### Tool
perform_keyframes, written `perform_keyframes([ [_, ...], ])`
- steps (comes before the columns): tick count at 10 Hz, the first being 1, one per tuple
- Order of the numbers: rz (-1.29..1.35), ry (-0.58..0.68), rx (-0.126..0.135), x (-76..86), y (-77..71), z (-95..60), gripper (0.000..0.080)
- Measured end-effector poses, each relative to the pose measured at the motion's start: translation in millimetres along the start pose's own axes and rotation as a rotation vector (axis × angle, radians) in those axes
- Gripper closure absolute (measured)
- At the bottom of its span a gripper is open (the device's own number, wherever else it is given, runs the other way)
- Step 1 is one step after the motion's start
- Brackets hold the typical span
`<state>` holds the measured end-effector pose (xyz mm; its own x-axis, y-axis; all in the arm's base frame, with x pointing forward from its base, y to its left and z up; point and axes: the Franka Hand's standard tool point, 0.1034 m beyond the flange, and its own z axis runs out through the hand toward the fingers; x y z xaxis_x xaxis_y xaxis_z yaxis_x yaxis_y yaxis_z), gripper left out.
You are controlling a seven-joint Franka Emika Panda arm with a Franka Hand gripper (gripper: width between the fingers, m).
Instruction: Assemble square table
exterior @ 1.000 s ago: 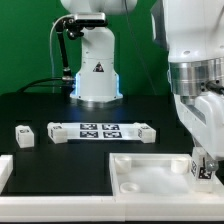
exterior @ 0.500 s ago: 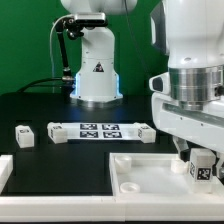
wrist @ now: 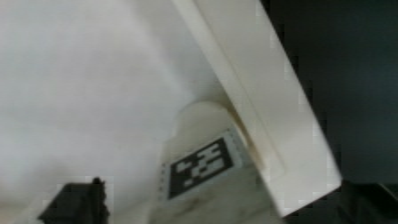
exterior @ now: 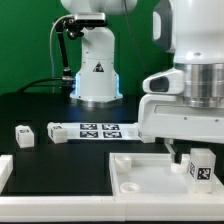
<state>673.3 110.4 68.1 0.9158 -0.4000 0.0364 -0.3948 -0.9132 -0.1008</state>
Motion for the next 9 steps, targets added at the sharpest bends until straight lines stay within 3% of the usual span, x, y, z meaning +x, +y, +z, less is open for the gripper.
perform_keyframes([
  [2,-0.028,0.012,0.01,-0.7,-0.9,2.6,0.0151],
  [3,-0.015,0.012,0.01,-0.8,-1.1,2.7,0.0273],
  [4,0.021,0.012,0.01,-0.8,-0.8,2.9,0.0273],
  [5,0.084,0.01,0.006,-0.2,1.9,3.3,0.0481],
  [9,0.597,-0.025,-0.001,-1.3,4.9,3.7,0.0508],
])
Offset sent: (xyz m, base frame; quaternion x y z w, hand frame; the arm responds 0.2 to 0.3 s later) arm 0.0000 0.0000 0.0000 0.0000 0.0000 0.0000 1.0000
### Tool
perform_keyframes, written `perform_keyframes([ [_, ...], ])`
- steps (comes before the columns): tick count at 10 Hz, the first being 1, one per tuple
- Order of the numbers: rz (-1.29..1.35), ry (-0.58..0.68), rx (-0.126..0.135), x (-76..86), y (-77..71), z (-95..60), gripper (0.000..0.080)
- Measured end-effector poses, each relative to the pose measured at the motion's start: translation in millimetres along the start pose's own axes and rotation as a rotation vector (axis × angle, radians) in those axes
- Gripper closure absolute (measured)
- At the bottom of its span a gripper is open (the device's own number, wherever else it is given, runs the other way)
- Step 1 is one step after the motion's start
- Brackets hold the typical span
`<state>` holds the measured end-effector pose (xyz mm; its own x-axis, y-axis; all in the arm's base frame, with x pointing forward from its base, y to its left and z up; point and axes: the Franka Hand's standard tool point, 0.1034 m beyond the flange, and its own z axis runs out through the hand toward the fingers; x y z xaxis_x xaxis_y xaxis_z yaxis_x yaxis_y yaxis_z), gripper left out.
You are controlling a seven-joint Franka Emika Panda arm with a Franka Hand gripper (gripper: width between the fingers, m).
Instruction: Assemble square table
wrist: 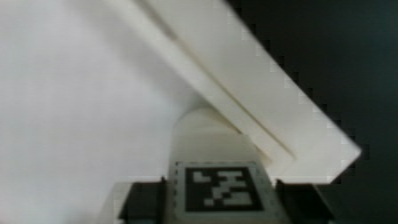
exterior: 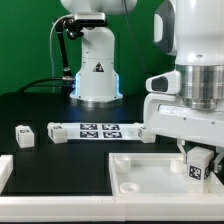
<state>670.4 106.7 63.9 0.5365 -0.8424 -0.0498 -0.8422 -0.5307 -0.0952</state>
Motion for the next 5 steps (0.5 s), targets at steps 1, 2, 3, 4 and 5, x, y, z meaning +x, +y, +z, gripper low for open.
perform_keyframes([
  [1,0.124,-0.016,-0.002,-0.6,-2.2,0.4,0.0508],
  [2,0.326,-0.044,0.007,-2.0,-6.8,1.2,0.0508],
  [3,0.515,-0.055,0.011,-2.4,-9.8,2.5,0.0508],
  [4,0.662,-0.059,0.018,-1.8,-11.6,2.0,0.0508],
  [5,0.745,-0.055,0.022,-0.5,-11.9,1.6,0.0508],
])
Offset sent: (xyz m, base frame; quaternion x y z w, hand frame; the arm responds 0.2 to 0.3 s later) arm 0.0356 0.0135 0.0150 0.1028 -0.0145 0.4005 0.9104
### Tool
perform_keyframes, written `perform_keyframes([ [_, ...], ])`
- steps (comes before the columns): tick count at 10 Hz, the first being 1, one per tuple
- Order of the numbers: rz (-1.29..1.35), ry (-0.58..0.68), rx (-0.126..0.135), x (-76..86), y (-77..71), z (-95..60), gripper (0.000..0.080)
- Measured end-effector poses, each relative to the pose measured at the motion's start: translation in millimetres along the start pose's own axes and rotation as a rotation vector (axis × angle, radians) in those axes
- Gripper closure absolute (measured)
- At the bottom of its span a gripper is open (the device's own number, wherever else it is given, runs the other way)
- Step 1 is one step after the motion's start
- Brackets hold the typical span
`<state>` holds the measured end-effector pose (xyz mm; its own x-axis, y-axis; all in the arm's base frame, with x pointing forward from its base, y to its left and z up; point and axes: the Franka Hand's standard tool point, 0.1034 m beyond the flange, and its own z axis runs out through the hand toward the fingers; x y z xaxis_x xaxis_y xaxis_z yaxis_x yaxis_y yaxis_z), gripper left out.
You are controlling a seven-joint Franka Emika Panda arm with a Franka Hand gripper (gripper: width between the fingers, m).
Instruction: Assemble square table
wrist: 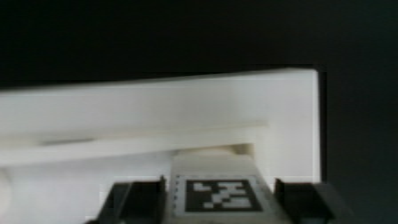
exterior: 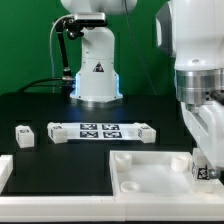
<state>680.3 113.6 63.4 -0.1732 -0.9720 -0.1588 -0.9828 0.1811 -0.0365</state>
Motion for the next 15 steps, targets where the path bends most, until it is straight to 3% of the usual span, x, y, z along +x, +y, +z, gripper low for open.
perform_keyframes([
  [4,0.114,0.001,0.002,0.2,0.8,1.2,0.0508],
  [5,0.112,0.001,0.002,0.0,1.0,1.4,0.0419],
  [6,0.112,0.001,0.002,0.0,1.0,1.4,0.0419],
  [7,0.098,0.0,0.004,-1.8,0.7,-0.6,0.0244],
  [8,0.066,-0.007,0.013,-8.5,1.1,-11.3,0.0167],
  [9,0.051,-0.013,0.021,-13.8,7.7,-24.5,0.0155],
  [11,0.025,-0.031,-0.01,-31.7,23.8,-56.9,0.0151],
  [13,0.025,-0.025,-0.009,-28.0,23.4,-47.5,0.0151],
  [15,0.024,-0.026,-0.007,-29.5,22.7,-48.5,0.0151],
])
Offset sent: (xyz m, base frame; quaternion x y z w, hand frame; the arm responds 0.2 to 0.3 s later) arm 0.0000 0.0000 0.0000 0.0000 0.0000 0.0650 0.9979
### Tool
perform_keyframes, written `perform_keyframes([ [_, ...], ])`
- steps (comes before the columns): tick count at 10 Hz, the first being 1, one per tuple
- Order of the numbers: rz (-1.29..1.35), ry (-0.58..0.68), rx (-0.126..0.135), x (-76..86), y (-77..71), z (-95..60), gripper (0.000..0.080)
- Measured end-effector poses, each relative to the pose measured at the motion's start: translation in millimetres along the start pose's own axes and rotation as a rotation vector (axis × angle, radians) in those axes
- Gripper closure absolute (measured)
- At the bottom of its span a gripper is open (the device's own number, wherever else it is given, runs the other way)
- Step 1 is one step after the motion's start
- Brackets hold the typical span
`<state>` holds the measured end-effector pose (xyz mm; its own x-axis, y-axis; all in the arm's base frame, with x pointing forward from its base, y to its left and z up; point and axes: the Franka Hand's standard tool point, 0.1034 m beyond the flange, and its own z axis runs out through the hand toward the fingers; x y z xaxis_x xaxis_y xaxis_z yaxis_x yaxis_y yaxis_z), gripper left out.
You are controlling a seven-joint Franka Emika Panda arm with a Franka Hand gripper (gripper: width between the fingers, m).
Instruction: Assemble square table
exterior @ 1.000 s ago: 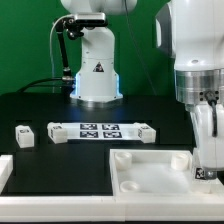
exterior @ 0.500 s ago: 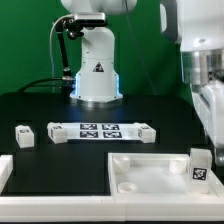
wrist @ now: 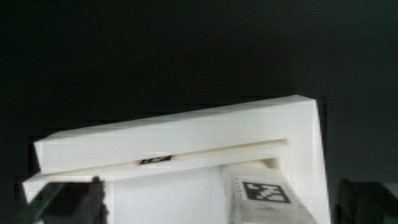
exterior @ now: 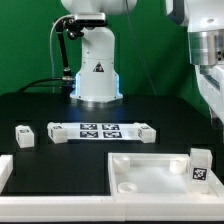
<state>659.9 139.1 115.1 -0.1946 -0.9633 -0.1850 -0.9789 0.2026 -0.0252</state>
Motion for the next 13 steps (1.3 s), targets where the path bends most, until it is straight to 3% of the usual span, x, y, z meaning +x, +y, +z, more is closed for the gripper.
perform_keyframes([
  [2,-0.064,-0.001,0.006,-0.6,2.2,-0.1,0.0151],
  [4,-0.188,-0.008,0.032,4.9,37.4,-6.7,0.0151],
  [6,-0.384,0.0,0.002,8.5,77.9,-6.2,0.0151],
  [7,-0.422,0.009,-0.008,6.1,90.5,0.0,0.0151],
  [12,-0.78,0.008,-0.009,7.3,89.1,1.1,0.0151],
  [13,-0.889,0.017,0.003,7.1,97.2,7.1,0.0151],
])
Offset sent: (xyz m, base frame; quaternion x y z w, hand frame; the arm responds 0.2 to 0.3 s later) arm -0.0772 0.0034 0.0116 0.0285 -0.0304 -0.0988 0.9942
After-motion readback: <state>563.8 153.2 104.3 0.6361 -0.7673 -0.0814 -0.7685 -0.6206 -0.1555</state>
